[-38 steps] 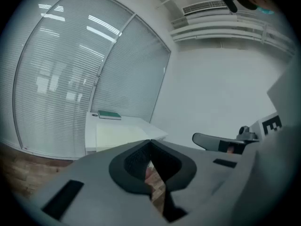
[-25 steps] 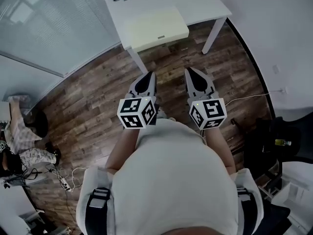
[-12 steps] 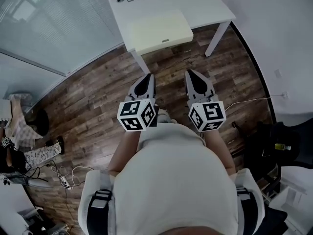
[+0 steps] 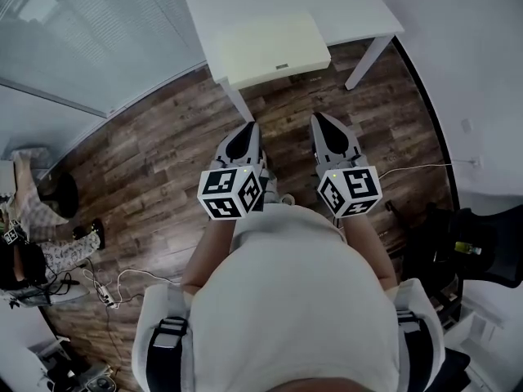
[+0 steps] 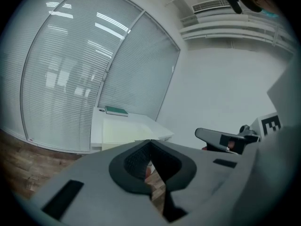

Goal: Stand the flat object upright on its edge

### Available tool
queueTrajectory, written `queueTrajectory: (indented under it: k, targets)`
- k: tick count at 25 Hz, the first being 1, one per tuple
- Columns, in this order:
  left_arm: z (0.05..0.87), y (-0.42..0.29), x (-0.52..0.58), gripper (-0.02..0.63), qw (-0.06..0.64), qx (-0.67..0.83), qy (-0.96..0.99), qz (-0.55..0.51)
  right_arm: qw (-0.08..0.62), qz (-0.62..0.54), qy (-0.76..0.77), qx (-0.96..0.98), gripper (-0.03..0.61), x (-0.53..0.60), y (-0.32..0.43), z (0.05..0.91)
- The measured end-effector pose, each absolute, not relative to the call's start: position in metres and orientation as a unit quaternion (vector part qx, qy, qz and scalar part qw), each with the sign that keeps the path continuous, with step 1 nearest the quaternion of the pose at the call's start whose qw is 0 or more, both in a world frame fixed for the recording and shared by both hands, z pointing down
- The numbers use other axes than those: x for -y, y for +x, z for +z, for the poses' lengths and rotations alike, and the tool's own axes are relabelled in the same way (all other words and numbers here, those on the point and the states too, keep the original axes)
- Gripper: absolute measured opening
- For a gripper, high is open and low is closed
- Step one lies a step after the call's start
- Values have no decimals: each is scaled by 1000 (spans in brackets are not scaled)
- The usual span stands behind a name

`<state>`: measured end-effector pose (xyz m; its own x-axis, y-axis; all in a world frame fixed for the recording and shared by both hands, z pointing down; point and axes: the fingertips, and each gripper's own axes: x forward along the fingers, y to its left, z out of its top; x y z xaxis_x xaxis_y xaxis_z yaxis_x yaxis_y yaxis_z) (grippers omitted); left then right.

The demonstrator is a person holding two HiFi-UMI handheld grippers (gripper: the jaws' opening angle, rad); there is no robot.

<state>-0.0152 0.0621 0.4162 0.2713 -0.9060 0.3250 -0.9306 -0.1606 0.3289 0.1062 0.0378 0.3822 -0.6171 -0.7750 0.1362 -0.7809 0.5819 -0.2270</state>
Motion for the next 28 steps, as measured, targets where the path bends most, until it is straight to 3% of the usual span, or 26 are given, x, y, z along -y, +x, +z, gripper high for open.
queueTrajectory:
  k: [28]
  targets:
    - [433, -69, 116, 20, 248, 554, 793, 53, 18, 152, 493, 857, 18, 127, 59, 394]
